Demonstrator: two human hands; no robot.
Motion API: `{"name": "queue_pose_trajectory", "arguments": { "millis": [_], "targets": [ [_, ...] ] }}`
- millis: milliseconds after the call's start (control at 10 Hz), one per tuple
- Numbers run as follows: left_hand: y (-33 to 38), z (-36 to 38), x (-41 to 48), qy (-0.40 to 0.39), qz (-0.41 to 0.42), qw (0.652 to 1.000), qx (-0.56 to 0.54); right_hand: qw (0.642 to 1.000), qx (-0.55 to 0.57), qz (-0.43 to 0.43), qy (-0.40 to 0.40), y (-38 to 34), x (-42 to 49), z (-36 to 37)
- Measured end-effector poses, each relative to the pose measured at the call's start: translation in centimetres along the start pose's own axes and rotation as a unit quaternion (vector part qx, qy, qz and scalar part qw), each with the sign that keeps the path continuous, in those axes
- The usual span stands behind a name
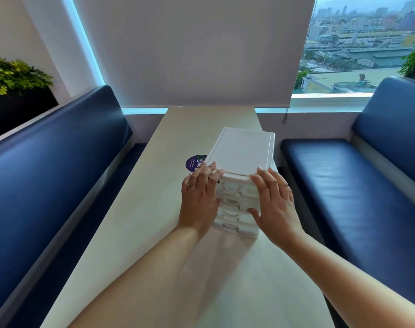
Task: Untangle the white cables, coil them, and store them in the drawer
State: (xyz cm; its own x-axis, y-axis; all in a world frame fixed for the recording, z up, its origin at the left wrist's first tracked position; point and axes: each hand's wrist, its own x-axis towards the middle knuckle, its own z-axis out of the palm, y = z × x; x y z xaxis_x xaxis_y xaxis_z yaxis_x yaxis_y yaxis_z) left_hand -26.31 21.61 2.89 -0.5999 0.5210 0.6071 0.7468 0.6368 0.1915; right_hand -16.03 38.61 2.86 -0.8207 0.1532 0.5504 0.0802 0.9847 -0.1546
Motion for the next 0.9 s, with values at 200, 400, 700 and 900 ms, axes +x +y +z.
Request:
{"name": "queue_pose_trajectory", "arguments": {
  "millis": [200, 400, 700, 900],
  "targets": [
    [-0.1, 0.3, 0.1, -0.007, 0.004, 1.000, 0.024, 1.000, 0.015, -0.005, 0.010, 0.2, 0.0, 0.4],
    [-0.7, -0.9, 0.0, -0.058, 0.021, 0.998, -0.003, 0.999, 0.014, -0.002, -0.033, 0.0, -0.1, 0.0],
    [0.5, -7.8, 0.2, -0.239, 0.015, 0.967, 0.082, 0.985, -0.015, 0.007, -0.171, -1.3, -0.1, -4.2],
    [1.4, -13.4, -0.6, -0.263, 0.022, 0.956, 0.125, 0.971, -0.058, -0.010, -0.230, -3.2, 1.1, -8.4]
  ]
}}
